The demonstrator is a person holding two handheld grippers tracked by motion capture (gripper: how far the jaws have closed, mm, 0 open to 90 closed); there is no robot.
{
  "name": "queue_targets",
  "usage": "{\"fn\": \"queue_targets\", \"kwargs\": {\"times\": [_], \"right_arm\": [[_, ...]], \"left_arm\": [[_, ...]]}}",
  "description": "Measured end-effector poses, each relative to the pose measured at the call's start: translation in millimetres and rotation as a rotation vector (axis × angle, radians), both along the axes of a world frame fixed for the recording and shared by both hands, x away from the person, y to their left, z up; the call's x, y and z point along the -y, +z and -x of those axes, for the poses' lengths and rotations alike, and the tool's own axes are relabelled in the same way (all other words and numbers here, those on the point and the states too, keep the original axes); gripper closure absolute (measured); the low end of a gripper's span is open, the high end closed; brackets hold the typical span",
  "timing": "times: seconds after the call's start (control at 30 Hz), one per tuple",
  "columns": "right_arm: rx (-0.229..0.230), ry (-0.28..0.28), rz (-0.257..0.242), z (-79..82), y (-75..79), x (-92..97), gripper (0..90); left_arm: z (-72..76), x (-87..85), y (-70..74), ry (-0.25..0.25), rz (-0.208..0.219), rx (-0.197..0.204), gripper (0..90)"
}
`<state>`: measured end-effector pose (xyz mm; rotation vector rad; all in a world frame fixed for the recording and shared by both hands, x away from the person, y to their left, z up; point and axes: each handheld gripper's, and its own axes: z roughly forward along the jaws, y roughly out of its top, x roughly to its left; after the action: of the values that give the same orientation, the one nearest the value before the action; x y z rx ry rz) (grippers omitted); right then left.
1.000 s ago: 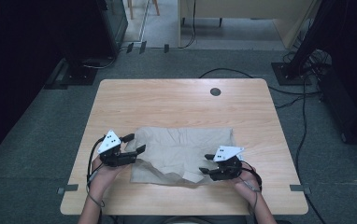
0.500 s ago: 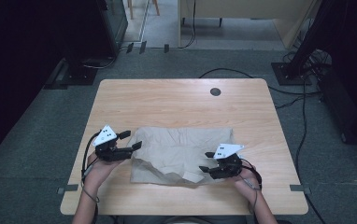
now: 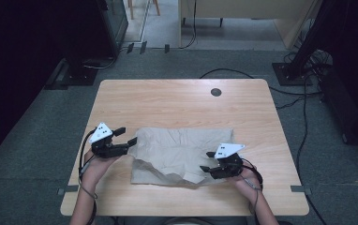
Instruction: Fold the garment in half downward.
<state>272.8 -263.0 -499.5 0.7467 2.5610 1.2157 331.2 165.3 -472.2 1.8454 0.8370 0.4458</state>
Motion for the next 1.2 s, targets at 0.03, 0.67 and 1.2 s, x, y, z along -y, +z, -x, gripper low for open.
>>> {"fn": "queue_targets", "kwargs": {"times": [0.03, 0.67, 1.2], "right_arm": [[-0.001, 0.0, 0.001, -0.1, 0.0, -0.2, 40.0], [0.005, 0.004, 0.005, 1.1, -0.9, -2.1, 39.8], [-0.001, 0.009, 0.006, -0.3, -3.1, -4.7, 39.8]], "left_arm": [[-0.5, -1.0, 0.0, 0.004, 0.0, 0.001, 29.6], [-11.1, -22.3, -19.9, 0.105, -0.019, -0.035, 29.6], [-8.5, -2.0, -49.3, 0.039, -0.072, -0.088, 29.6]]}}
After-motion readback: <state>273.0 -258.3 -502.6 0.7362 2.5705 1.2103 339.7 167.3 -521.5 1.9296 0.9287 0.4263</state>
